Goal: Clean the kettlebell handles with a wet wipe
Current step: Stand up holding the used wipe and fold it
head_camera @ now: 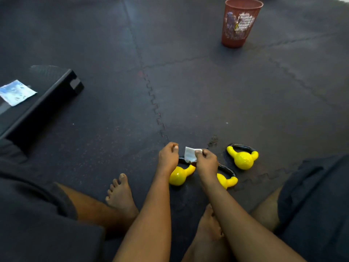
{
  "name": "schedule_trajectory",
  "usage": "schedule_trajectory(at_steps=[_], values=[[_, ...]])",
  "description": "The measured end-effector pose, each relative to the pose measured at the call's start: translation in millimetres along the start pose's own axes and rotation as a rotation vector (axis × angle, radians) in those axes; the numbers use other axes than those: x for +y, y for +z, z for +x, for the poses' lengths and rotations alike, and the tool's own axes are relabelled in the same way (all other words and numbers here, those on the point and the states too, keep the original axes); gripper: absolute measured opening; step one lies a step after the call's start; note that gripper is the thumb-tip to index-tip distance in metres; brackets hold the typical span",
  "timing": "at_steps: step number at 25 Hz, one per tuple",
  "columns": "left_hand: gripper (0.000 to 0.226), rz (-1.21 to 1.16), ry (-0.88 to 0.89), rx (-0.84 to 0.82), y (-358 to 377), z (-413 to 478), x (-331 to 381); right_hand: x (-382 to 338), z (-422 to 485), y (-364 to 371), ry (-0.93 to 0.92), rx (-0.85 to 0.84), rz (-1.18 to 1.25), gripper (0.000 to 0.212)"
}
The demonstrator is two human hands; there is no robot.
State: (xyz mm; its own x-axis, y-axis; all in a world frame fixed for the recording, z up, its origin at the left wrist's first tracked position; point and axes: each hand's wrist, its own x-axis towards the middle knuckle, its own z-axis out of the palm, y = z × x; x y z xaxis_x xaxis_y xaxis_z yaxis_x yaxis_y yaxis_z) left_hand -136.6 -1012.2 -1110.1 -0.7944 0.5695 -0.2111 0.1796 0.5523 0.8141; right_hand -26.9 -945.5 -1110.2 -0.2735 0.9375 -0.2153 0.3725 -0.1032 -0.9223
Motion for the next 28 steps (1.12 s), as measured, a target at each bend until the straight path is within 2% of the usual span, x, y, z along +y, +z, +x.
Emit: schedule_trajectory(at_steps=[3, 7, 10, 13, 16, 18, 21, 24, 28], values=[[0.021, -0.045, 0.087, -0.051, -18.1, -17.5, 30.6, -21.5, -5.9, -2.9, -0.024, -0.042, 0.079, 0.019], [0.012, -0.102, 0.141, 0.082, -46.1, -23.4, 50.2, -50.5, -4.2, 4.5, -0.004, -0.127, 0.291, 0.015], [0.007, -0.112, 0.139, 0.192, -71.0, -4.9, 49.2, -65.9, 6.9, 27.8, 0.011, -0.195, 0.309, 0.012], [0.008, -0.141, 0.092, 0.24, -85.5, 35.2, 34.2, -77.5, 31.0, 68.7, 0.035, -0.24, 0.294, 0.014], [0.02, -0.157, -0.033, 0.192, -90.1, 100.6, 13.3, -83.5, 74.9, 127.3, 0.036, -0.32, 0.254, 0.013], [0.013, -0.132, -0.056, 0.214, -91.7, 147.1, -2.0, -86.0, 108.5, 169.7, 0.021, -0.37, 0.219, 0.012], [0.005, -0.106, -0.095, 0.343, -104.1, 202.7, -10.1, -98.7, 149.4, 217.3, 0.008, -0.431, 0.189, 0.012], [0.002, -0.095, -0.087, 0.346, -129.5, 218.2, 21.1, -139.6, 158.8, 215.9, 0.016, -0.474, 0.178, 0.016], [0.005, -0.107, -0.112, 0.266, -198.6, 196.3, 113.1, -238.0, 139.9, 178.1, 0.034, -0.532, 0.137, 0.014]])
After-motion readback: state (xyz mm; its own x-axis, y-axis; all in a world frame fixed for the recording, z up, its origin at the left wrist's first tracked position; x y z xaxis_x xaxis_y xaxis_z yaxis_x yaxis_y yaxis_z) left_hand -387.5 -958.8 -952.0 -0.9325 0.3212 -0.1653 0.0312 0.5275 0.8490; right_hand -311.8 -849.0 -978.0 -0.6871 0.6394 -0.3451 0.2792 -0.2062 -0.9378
